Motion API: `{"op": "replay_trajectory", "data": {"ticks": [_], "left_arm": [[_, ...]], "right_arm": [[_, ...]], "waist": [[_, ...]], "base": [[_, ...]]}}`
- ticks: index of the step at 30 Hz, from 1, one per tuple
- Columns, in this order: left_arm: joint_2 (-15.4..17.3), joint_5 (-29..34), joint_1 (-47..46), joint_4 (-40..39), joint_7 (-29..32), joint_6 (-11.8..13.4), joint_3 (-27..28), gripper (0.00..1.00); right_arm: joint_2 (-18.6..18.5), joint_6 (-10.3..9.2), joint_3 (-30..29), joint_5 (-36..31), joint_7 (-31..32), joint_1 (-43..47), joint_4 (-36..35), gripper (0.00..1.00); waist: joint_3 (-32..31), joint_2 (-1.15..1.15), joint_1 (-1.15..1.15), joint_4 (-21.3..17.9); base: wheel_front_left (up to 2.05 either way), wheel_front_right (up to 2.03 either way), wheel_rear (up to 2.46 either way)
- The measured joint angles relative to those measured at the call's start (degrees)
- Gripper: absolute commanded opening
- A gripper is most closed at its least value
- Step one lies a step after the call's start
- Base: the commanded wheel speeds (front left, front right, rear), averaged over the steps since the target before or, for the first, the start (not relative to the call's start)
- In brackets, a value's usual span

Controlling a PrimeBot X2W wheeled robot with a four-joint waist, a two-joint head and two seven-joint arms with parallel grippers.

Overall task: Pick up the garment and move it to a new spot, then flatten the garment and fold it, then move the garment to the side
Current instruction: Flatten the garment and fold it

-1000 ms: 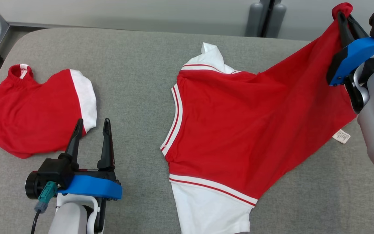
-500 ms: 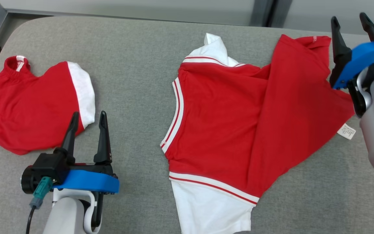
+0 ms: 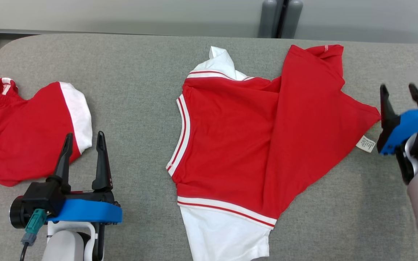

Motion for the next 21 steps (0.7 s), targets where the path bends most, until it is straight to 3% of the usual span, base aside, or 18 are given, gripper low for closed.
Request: {"op": "replay_trajectory", "data": {"ticks": [15, 16, 17, 18, 19, 21], "left_arm": [[-0.1, 0.0, -0.9, -0.5, 0.0, 0.0, -1.3, 1.00], [-0.1, 0.0, -1.0, -0.4, 0.0, 0.0, -1.3, 1.00], [-0.1, 0.0, -1.0, -0.4, 0.0, 0.0, -1.2, 1.00], [-0.1, 0.0, -1.1, -0.3, 0.0, 0.0, -1.2, 1.00], [-0.1, 0.1, -1.2, -0.3, 0.0, 0.0, -1.2, 1.00], [-0.1, 0.1, -1.2, -0.1, 0.0, 0.0, -1.2, 1.00]], "right_arm": [[0.8, 0.01, -3.7, 0.3, 0.3, 2.9, 7.0, 1.00], [0.9, 0.00, -3.9, 0.3, 0.3, 2.9, 7.1, 0.92], [1.1, 0.00, -4.1, 0.3, 0.3, 2.9, 7.2, 0.49], [1.3, 0.00, -4.3, 0.3, 0.4, 2.9, 7.3, 0.29], [1.5, 0.00, -4.5, 0.3, 0.4, 2.8, 7.4, 0.00], [2.1, 0.01, -5.1, 0.8, 0.4, 2.7, 7.6, 0.00]], "waist": [[2.7, 0.00, 0.00, 2.2], [2.8, 0.00, 0.00, 2.3], [2.8, 0.00, 0.00, 2.4], [2.8, 0.00, 0.00, 2.4], [2.8, 0.00, 0.00, 2.4], [2.7, 0.00, 0.00, 2.4]], "base": [[0.00, 0.00, 0.00], [0.00, 0.00, 0.00], [0.00, 0.00, 0.00], [0.00, 0.00, 0.00], [0.00, 0.00, 0.00], [0.00, 0.00, 0.00]]}}
